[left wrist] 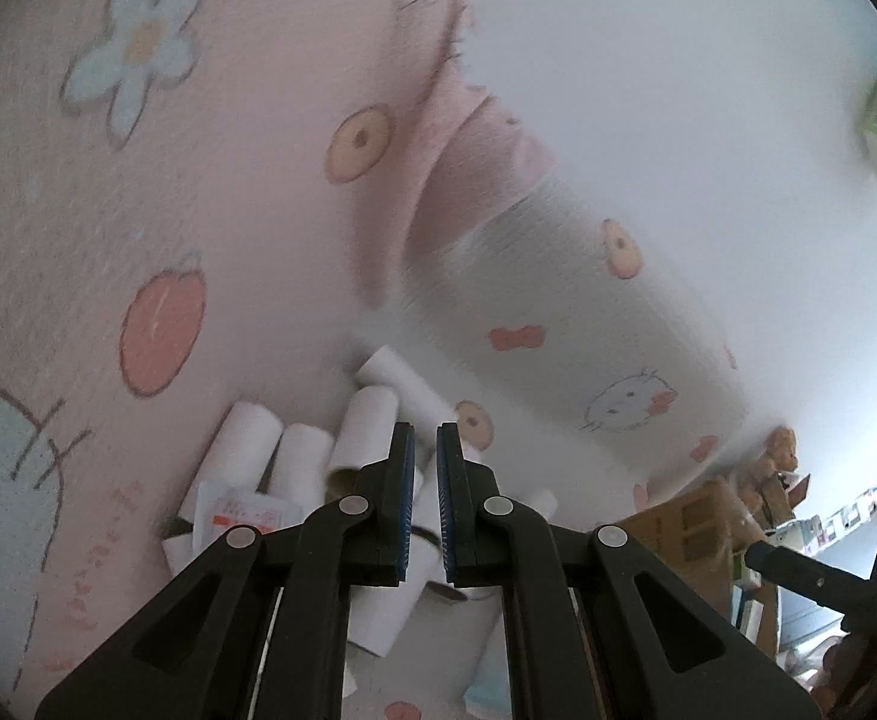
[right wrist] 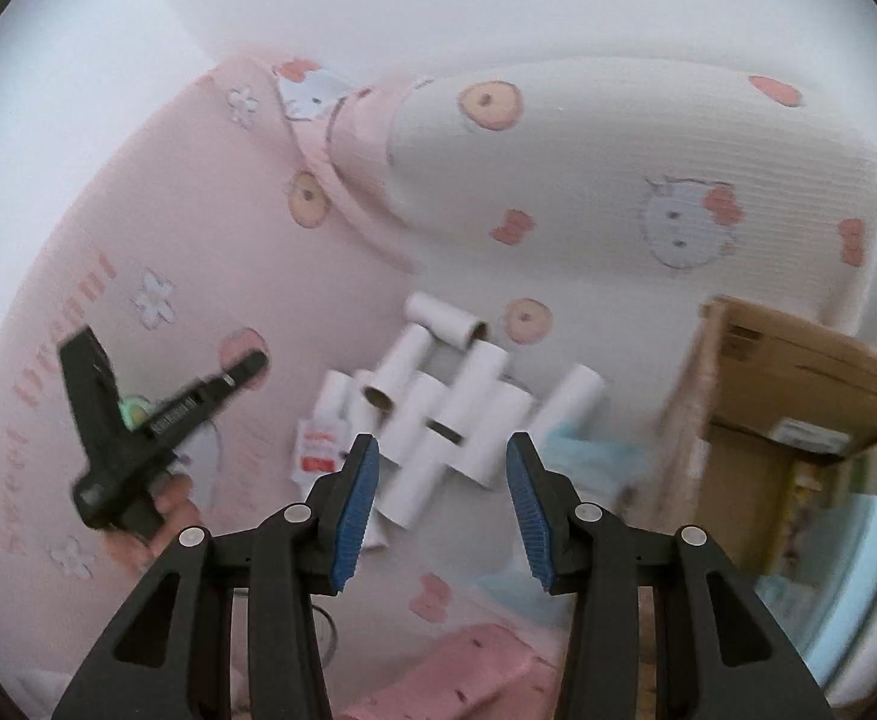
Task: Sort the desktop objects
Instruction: 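Withdraw both grippers from the box back to the tube pile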
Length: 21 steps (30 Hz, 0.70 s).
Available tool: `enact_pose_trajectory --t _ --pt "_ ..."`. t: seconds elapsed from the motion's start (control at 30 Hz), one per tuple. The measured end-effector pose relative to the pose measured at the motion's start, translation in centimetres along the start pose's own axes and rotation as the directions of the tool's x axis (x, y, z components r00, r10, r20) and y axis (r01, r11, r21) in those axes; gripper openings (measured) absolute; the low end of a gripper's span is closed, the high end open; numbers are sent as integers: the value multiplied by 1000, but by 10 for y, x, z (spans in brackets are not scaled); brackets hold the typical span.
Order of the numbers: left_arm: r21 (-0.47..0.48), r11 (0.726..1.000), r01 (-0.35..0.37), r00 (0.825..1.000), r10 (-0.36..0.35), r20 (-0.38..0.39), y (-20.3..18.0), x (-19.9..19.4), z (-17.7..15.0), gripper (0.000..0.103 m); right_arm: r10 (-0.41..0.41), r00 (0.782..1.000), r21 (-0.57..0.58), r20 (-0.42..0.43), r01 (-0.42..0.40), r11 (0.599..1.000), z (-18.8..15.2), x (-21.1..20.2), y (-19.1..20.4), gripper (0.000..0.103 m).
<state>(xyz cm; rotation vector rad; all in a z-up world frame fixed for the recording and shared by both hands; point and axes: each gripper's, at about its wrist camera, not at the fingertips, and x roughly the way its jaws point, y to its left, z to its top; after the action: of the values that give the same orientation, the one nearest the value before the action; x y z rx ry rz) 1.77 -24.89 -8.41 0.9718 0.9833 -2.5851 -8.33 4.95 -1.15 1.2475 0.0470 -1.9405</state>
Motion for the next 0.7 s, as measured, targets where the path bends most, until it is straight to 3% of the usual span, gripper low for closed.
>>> enact_pose_trajectory --t 0.27,0.4,0.5,0.6,0.7 --pt "-37 999 27 996 -30 -85 15 28 -12 9 60 996 45 72 -63 997 -7 58 12 41" --pt "-16 1000 22 993 -23 -118 18 50 -22 55 138 980 99 146 -154 983 -20 93 -2 41" --pt "24 1000 -8 988 12 -157 16 70 -27 55 170 967 146 189 -199 969 -29 119 -14 41" --pt "34 999 -27 984 33 -174 16 85 -28 55 117 974 212 193 -158 964 -33 142 -24 41" --pt "9 1000 -24 980 26 -197 17 98 -21 55 91 983 190 156 -121 974 -29 164 -23 41"
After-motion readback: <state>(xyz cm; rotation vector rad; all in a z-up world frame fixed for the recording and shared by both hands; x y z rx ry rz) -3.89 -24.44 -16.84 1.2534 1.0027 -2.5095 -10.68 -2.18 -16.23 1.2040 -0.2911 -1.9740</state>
